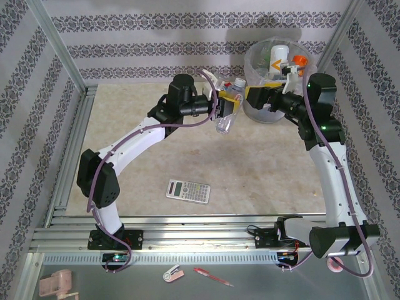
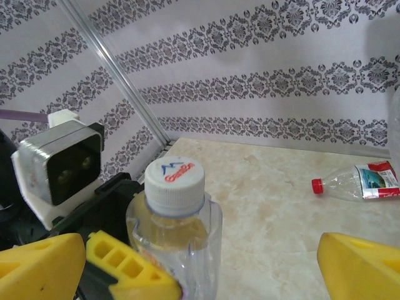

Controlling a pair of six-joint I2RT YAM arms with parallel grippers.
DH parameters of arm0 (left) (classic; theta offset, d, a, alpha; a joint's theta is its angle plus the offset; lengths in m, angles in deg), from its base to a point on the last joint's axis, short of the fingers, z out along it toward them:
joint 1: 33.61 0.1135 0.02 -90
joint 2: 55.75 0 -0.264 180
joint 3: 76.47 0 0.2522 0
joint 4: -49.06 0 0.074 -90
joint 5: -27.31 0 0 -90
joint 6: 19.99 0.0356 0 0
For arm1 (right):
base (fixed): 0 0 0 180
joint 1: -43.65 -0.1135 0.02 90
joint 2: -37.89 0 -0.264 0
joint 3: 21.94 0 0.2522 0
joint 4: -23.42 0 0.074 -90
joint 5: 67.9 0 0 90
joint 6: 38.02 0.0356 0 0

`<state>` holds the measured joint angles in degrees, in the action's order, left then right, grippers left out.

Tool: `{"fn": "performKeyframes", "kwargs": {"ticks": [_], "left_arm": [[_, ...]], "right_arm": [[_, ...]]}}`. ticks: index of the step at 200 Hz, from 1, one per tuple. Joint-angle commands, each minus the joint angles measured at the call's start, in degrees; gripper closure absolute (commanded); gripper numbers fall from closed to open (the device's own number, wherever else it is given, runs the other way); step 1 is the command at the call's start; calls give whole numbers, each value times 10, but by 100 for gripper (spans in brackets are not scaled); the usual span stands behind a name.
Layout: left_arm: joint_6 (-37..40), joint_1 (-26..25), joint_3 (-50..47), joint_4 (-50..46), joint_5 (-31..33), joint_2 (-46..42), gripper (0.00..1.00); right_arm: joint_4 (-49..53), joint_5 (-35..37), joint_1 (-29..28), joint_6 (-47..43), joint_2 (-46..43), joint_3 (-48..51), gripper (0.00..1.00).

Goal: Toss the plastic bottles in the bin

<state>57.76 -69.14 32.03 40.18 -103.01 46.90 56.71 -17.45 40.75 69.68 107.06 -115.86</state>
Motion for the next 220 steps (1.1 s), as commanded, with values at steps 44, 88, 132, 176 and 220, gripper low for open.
{"fn": "performKeyframes", "kwargs": {"ticks": [44,88,132,176,220], "left_arm": [[71,-37,58,-69,-1,20,62],[89,-47,69,-93,3,26,62],[92,-48,72,-93,7,25,62],[93,-48,70,-91,8,24,62],[93,-48,71,-88,10,24,62]], "right_arm": [[0,-14,-18,1,11,-28,10],[2,-9,-19,-4,13,-32,24],[12,-14,-20,-4,19,-37,40],[35,-4,-20,-21,19,-38,40],[54,-9,-24,-29,20,-37,37]]}}
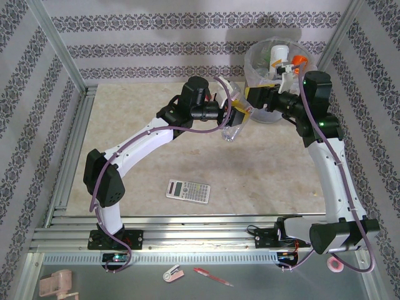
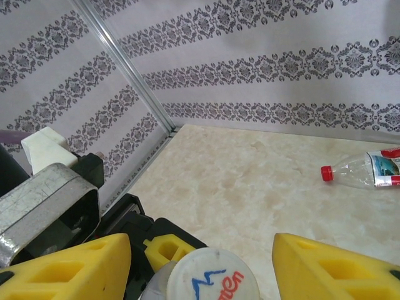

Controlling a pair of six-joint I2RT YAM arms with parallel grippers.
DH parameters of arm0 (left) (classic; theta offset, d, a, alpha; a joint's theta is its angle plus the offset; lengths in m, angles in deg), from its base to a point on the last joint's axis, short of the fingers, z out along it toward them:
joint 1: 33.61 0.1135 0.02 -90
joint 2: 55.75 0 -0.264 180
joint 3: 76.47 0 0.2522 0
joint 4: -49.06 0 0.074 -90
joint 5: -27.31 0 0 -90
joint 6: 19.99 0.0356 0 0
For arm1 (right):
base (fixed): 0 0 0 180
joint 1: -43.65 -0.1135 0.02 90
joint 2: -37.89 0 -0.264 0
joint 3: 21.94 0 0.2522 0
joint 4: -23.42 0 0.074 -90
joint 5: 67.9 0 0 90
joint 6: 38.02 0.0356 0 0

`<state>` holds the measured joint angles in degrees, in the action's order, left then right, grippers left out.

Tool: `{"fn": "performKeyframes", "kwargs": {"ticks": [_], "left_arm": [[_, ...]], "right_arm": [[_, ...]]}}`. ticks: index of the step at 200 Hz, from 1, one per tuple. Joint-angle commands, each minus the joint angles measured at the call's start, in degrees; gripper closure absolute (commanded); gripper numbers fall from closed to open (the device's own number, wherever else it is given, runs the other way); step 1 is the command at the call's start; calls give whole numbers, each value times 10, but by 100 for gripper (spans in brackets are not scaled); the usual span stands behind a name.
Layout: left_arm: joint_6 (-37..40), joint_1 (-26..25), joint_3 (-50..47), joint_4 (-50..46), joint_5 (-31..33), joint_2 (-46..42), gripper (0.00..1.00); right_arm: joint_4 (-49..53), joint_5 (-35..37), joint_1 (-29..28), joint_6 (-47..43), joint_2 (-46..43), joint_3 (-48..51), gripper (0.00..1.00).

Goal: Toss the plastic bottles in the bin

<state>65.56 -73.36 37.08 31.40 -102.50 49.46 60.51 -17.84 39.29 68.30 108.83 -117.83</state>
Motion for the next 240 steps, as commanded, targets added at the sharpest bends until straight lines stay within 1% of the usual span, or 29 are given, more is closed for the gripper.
{"fn": "performKeyframes", "kwargs": {"ticks": [1,24,47,76,91,108,137,149,165,181,185,195,199,213,240], "left_arm": [[15,-6,21,0,5,-2,62],[15,-6,19,3,5,-3,62],[15,-6,16,4,6,-4,62],[15,-6,13,9,6,-7,62],[15,-6,9,16,6,-9,62],[16,-7,8,16,3,-11,62],[19,-10,2,22,8,-17,61],[18,-10,-5,30,10,-20,60],[17,-10,-9,38,13,-23,55],[10,-10,-14,45,20,-25,44],[9,-11,-16,48,22,-25,39],[6,-10,-22,56,28,-28,19],[4,-10,-25,60,30,-29,13],[-3,-10,-38,73,40,-35,1],[-9,-9,-67,99,55,-48,0]], "right_arm": [[16,-5,-10,-16,3,-17,37],[18,-1,-12,-19,1,-14,38],[21,-1,-12,-20,2,-15,43],[21,-6,-12,-17,2,-18,57],[23,-10,-12,-17,4,-20,66],[21,-9,-12,-14,3,-21,70],[16,-12,-12,-10,2,-28,86],[18,-14,-12,-10,1,-31,89],[18,-15,-12,-8,1,-32,90],[16,-15,-12,-6,0,-34,93],[15,-14,-12,-5,0,-34,93],[15,-11,-12,-4,0,-35,94],[15,-10,-12,-4,-1,-37,94],[16,-2,-11,-7,-1,-43,94],[14,28,-6,-21,-1,-67,96]]}}
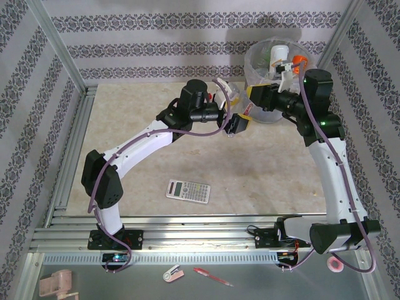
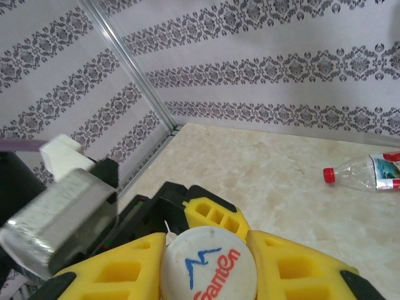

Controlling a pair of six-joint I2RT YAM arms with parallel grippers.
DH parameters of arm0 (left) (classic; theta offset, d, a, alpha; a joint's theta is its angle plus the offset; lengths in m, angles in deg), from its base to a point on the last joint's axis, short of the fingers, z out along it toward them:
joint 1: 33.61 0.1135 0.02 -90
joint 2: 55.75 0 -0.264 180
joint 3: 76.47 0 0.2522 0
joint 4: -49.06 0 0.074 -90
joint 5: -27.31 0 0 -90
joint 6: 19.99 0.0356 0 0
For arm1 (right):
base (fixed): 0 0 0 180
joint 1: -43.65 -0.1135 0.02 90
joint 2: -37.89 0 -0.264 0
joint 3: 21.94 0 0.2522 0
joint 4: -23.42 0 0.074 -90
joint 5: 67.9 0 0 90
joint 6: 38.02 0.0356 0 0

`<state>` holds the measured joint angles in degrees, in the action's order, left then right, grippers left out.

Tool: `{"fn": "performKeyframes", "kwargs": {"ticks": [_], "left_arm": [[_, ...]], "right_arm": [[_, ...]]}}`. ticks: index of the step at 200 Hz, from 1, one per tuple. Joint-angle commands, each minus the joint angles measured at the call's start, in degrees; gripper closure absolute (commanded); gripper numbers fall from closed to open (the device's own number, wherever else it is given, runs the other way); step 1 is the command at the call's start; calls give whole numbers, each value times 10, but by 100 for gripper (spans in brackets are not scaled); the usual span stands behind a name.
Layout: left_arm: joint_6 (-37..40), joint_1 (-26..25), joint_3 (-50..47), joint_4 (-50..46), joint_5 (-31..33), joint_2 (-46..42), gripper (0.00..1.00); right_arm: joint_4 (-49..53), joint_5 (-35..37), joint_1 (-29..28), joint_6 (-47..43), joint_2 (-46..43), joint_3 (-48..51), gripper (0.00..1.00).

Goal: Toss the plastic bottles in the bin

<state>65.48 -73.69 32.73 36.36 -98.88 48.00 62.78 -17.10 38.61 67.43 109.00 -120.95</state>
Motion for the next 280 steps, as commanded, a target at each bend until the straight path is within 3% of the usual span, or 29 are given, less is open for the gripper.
{"fn": "performKeyframes", "kwargs": {"ticks": [1,84,131,174,239,254,280], "left_arm": [[-9,-5,-24,50,19,-34,0],[-27,8,-123,86,74,-101,0],[-36,14,-182,87,107,-129,0],[-39,17,-210,90,133,-146,0],[-43,20,-226,73,149,-171,0],[-47,21,-237,68,159,-183,0],[-70,23,-265,70,170,-202,0]], "right_arm": [[-9,22,1,-13,-3,-36,96],[-121,226,51,-94,-8,-142,99],[-283,319,75,-119,-7,-158,100],[-353,317,80,-122,14,-178,100],[-362,283,81,-106,92,-169,99],[-349,267,79,-101,136,-158,88],[-284,260,82,-111,204,-147,46]]}}
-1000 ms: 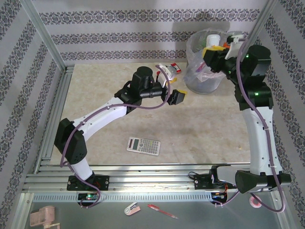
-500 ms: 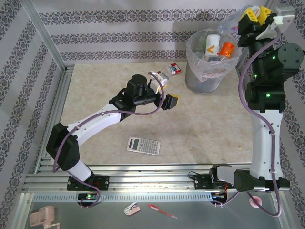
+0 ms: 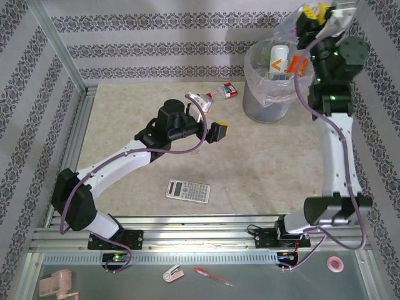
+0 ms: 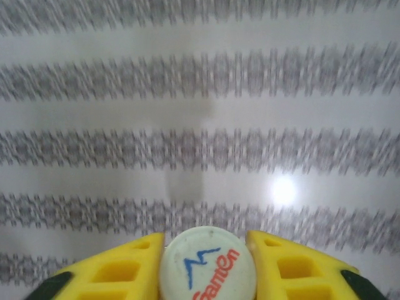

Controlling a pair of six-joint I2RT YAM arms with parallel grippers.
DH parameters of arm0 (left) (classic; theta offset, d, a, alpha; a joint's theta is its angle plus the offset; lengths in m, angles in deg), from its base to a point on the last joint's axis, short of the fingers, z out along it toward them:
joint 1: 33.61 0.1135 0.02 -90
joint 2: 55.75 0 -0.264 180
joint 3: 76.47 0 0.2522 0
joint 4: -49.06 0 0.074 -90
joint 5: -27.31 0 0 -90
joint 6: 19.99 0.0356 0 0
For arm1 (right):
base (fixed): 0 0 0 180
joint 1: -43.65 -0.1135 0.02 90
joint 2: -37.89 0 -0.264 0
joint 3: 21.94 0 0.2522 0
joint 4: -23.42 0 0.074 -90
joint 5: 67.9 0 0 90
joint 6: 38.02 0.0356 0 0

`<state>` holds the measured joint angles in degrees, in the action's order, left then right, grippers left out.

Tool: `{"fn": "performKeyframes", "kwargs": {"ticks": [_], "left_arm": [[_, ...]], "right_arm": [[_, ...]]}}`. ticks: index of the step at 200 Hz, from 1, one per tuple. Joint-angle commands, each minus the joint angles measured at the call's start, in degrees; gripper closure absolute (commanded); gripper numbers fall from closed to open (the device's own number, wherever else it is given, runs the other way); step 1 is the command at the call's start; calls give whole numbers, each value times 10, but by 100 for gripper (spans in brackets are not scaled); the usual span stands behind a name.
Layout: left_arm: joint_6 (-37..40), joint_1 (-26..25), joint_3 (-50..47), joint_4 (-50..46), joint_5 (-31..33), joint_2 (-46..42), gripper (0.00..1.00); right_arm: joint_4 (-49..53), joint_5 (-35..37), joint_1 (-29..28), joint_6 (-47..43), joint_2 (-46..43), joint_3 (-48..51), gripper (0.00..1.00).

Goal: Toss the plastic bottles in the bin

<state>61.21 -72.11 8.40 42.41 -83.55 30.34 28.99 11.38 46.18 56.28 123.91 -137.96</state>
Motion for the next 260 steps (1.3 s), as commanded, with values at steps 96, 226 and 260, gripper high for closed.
{"fn": "performKeyframes", "kwargs": {"ticks": [96,226,260], "left_arm": [[-67,17,11,-33,40,39,0],[-147,91,279,-287,73,231,0],[-125,112,427,-383,64,335,0]], "right_arm": [[152,-31,-2,-48,-20,6,15],[232,-79,-5,-53,-128,55,6],[263,-101,-14,-50,-156,75,5]]}}
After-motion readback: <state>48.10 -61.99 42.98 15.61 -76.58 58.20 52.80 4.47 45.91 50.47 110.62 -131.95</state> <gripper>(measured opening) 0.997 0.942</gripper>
